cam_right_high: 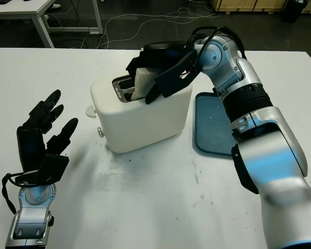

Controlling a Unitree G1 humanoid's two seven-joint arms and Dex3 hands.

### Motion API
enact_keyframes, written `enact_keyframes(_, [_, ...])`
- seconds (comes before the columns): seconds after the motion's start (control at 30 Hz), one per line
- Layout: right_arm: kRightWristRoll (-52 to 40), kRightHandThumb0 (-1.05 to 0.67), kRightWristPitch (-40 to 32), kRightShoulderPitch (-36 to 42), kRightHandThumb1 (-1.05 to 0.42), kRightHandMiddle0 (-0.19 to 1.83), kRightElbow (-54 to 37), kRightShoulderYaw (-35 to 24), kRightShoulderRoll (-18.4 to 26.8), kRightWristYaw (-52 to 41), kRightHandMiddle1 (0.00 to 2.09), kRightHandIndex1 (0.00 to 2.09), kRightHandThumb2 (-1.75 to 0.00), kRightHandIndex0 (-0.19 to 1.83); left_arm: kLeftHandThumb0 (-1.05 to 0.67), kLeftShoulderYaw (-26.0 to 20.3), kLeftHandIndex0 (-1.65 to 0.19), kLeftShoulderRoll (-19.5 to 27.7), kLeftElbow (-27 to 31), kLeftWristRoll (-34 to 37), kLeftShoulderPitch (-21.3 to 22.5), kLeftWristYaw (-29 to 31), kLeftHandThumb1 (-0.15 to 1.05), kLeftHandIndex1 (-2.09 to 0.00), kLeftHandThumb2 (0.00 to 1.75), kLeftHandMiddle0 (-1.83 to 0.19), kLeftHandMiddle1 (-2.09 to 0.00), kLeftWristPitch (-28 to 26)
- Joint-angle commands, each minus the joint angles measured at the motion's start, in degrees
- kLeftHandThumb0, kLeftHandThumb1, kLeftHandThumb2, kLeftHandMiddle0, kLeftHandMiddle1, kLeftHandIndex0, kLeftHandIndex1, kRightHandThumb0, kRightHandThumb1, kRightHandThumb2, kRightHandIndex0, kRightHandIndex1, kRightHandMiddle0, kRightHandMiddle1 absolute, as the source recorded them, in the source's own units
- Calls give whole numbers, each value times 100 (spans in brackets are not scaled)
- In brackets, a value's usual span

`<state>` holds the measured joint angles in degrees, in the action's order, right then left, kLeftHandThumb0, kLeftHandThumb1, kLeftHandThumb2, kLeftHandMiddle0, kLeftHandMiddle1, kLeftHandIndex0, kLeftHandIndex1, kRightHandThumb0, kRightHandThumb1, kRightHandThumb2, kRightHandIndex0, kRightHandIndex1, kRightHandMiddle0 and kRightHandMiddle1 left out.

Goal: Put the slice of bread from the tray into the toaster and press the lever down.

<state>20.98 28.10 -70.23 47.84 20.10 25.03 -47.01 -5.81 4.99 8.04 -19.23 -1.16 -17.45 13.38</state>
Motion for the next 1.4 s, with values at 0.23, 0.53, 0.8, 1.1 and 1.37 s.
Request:
enact_keyframes(0.23, [278,-82,299,-603,-84,54,524,-34,294,666,88,139,0,16,-75,28,-60,13,112,-35,-38,70,92,0,22,-74,-1,-97])
enact_keyframes(0.53, [337,-81,255,-739,-83,68,553,-41,334,764,16,87,0,16,-75,34,-61,-3,126,-4,-22,74,92,0,21,-74,-1,-142])
enact_keyframes(0.8, [383,-83,319,-709,-82,70,509,-34,353,864,9,77,0,22,-75,46,-60,-9,143,-21,-39,56,92,0,22,-73,0,-149])
enact_keyframes(1.1, [284,-68,289,-454,-81,84,508,-156,356,1065,9,69,0,53,-75,42,-60,0,74,-37,-23,2,92,0,22,-74,0,-38])
enact_keyframes(1.37, [164,-63,549,-57,-78,86,409,-317,530,1205,8,72,-1,57,-75,27,-61,-4,55,-71,-46,-44,92,0,22,-74,-1,-23])
